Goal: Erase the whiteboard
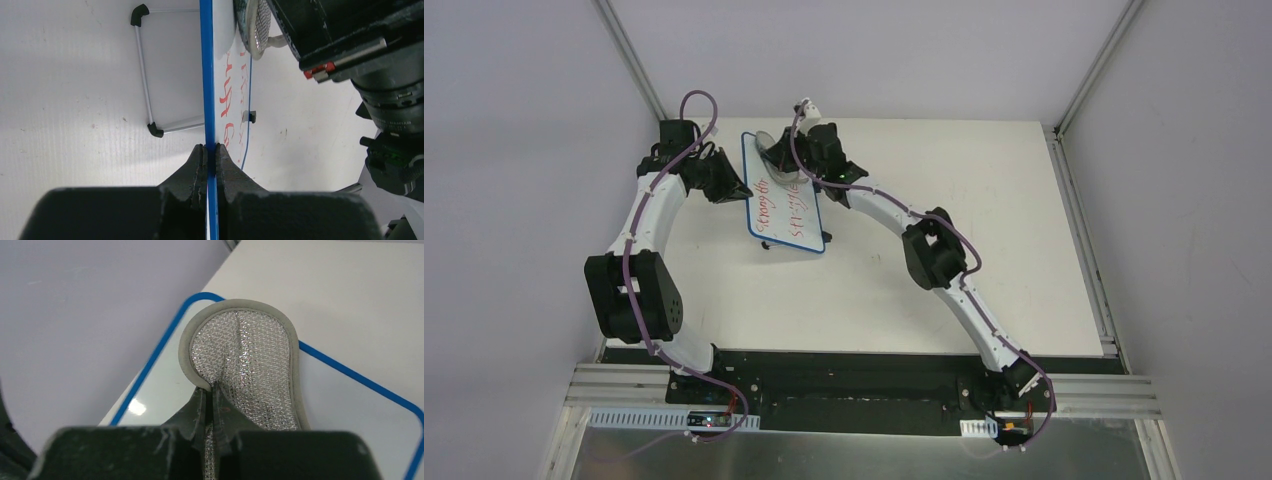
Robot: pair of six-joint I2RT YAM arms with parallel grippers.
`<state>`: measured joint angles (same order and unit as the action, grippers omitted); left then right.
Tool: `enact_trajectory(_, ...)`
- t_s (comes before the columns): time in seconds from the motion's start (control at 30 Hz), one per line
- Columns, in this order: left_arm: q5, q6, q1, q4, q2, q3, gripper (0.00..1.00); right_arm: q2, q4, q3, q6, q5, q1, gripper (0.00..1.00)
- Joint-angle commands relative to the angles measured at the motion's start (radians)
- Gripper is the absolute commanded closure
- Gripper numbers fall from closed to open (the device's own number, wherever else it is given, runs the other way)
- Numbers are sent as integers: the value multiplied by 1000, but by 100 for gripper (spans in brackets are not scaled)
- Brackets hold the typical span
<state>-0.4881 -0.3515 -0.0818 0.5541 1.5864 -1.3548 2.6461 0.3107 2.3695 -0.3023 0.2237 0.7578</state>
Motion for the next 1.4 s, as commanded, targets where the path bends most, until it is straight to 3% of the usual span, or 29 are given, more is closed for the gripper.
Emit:
enact_trajectory(0.0, 19, 39, 26, 23, 27, -5, 100, 39, -141, -15, 30, -30, -26, 100)
enact_trajectory(0.43, 24, 41, 31, 26, 18, -6, 100, -91, -150, -15, 55, 80, 108, 100)
enact_trajectory(0.7, 23, 42, 31, 30, 23, -10, 100, -279, -72, -287, 51, 170, 161, 100)
enact_trajectory(0.97, 16, 38, 31, 26, 21, -9, 100, -342, 90, -620, -1, 74, 101, 100)
enact_trajectory(1.17, 7, 31, 31, 22, 20, -6, 100, -269, -8, -605, -33, -3, 31, 100)
enact_trajectory(1.37, 7, 31, 32, 21, 19, -4, 100, -268, -54, -515, 5, -33, 74, 100)
